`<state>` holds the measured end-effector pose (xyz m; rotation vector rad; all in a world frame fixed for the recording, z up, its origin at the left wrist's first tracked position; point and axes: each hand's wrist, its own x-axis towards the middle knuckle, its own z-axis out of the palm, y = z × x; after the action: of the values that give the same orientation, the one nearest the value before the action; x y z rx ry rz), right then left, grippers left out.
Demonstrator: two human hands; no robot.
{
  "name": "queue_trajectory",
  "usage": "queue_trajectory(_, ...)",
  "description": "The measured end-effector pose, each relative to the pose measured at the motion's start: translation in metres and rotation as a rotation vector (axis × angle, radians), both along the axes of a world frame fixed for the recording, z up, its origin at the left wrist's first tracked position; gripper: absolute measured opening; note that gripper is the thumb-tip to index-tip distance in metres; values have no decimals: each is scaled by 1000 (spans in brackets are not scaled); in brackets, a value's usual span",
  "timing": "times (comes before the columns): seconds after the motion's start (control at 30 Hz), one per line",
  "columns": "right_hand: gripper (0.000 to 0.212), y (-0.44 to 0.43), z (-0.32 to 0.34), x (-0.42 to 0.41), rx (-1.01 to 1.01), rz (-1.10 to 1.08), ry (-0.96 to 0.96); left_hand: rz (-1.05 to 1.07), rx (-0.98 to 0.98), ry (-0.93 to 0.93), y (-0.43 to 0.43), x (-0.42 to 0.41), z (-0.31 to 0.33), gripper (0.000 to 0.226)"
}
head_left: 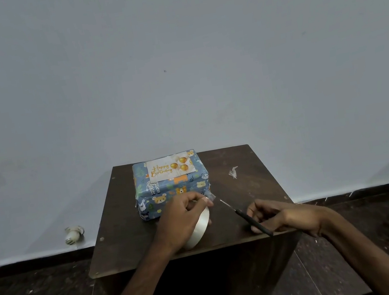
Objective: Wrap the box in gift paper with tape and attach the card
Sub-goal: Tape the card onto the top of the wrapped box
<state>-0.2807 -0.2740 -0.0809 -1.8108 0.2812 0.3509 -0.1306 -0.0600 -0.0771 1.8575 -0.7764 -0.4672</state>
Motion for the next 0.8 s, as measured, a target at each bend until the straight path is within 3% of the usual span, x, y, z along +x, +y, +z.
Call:
queue_trajectory(0.57,36,28,-2,25,-106,-62,-123,-4,-7,3,0,-1,0,21)
queue_trajectory(0.8,25,26,-1,29,-40,-83,-199,-12,-15,47,0,2,1,20)
